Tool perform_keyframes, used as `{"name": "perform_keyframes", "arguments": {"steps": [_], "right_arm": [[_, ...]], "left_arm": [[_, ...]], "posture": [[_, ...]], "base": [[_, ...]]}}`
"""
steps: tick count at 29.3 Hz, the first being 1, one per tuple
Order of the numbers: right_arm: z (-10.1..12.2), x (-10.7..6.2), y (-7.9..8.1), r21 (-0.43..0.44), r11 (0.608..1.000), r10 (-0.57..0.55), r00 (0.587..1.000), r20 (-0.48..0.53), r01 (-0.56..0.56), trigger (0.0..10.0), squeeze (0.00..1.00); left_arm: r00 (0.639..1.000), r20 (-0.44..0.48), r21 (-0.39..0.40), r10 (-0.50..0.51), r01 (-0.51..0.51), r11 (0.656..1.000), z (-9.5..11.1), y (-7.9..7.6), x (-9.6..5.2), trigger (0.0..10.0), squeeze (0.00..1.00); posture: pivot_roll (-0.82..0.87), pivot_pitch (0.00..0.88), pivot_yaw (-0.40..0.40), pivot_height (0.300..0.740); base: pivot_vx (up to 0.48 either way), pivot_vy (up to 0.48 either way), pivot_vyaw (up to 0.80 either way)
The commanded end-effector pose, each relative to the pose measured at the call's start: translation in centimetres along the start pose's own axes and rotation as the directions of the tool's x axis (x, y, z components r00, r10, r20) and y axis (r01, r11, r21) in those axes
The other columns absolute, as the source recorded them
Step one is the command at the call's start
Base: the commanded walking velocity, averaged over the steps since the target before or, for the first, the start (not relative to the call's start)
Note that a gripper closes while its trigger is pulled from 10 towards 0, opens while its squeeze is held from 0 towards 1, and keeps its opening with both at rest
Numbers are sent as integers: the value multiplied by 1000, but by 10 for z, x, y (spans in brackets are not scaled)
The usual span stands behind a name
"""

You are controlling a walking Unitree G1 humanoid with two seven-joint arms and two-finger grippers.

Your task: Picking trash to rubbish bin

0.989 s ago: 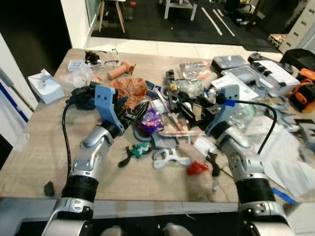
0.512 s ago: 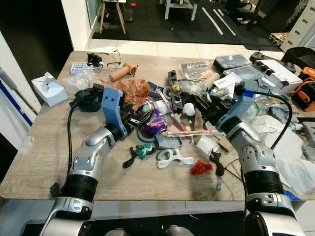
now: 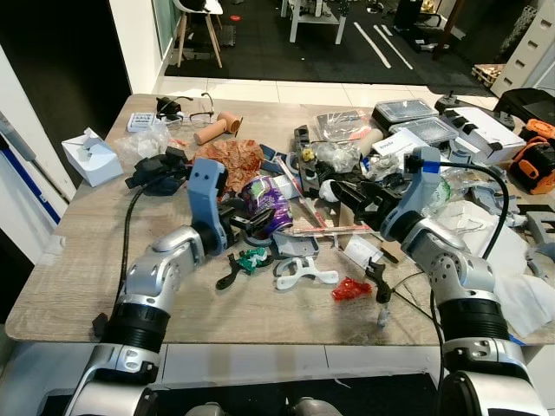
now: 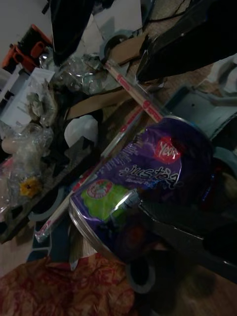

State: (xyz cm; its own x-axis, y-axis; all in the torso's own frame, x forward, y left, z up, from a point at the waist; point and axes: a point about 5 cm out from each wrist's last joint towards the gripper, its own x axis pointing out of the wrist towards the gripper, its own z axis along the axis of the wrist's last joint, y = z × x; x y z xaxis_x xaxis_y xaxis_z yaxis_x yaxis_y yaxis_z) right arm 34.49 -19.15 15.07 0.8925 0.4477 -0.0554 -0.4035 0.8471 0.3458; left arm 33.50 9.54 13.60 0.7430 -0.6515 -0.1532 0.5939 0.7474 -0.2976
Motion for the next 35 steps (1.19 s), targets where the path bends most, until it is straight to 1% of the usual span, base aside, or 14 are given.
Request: {"name": "perform_keyframes", "arguments": {"steps": [1, 2, 3, 17, 18, 20, 23, 25, 26, 27, 28, 29, 30, 35], "right_arm": [[3, 0, 1, -13, 1000, 3, 1000, -7, -3, 10000, 0], [3, 0, 0, -17, 1000, 2, 1000, -6, -2, 10000, 0], [4, 0, 1, -19, 1000, 1, 1000, -5, -1, 10000, 0], [8, 0, 2, -29, 1000, 6, 1000, -1, -6, 10000, 0], [8, 0, 2, -31, 1000, 6, 1000, 0, -6, 10000, 0], [8, 0, 2, -31, 999, 7, 1000, 1, -7, 10000, 0], [10, 0, 3, -33, 999, 11, 1000, 4, -11, 10000, 0], [11, 1, 3, -34, 999, 12, 1000, 5, -12, 10000, 0], [11, 1, 3, -34, 999, 13, 1000, 5, -12, 10000, 0], [11, 1, 3, -34, 999, 13, 1000, 6, -13, 10000, 0], [11, 0, 4, -33, 999, 14, 1000, 6, -13, 10000, 0], [11, 0, 4, -33, 999, 14, 1000, 6, -13, 10000, 0], [11, 0, 4, -33, 999, 14, 1000, 7, -13, 10000, 0], [12, -1, 3, -34, 999, 12, 1000, 8, -12, 10000, 0]], "left_arm": [[999, -35, -17, 19, -19, 1000, -5, 2, 2, 10000, 0], [998, -44, -19, 36, -37, 999, -5, 4, 3, 10000, 0], [996, -62, -34, 63, -65, 997, -5, 6, 5, 10000, 1000], [990, -108, -33, 94, -98, 995, -5, 9, 7, 10000, 1000], [988, -131, -21, 85, -88, 996, -6, 7, 8, 10000, 0], [986, -144, -13, 78, -81, 997, -6, 6, 9, 10000, 0], [974, -221, 32, 48, -42, 999, -10, 1, 13, 10000, 0], [971, -235, 42, 43, -34, 999, -10, 0, 15, 10000, 0], [969, -242, 48, 42, -31, 998, -10, -1, 16, 10000, 0], [968, -249, 57, 34, -20, 998, -10, -3, 18, 9608, 0], [967, -254, 64, 28, -12, 998, -10, -4, 19, 9490, 0], [967, -254, 64, 28, -12, 998, -10, -4, 19, 9490, 0], [966, -257, 71, 17, 1, 997, -9, -6, 22, 10000, 0], [968, -250, 66, -18, 36, 997, -5, -13, 29, 10000, 0]], "posture": [[-58, 0, -39, 740], [-57, 0, -38, 740], [-56, 0, -38, 740], [-55, 0, -38, 740], [-54, 0, -38, 740], [-54, 0, -38, 740], [-54, 0, -37, 740], [-54, 0, -37, 740], [-54, 0, -37, 740], [-54, 0, -37, 740], [-57, 0, -31, 740], [-57, 0, -31, 740], [-58, 0, -31, 740], [-62, 0, -30, 740]], "base": [[0, 0, 0], [0, 0, 0], [0, 0, 0], [0, 0, 0], [0, 0, 0], [0, 0, 0], [0, 0, 0], [0, 0, 0], [0, 0, 0], [0, 0, 0], [0, 0, 0], [0, 0, 0], [0, 0, 0], [0, 0, 0]]}}
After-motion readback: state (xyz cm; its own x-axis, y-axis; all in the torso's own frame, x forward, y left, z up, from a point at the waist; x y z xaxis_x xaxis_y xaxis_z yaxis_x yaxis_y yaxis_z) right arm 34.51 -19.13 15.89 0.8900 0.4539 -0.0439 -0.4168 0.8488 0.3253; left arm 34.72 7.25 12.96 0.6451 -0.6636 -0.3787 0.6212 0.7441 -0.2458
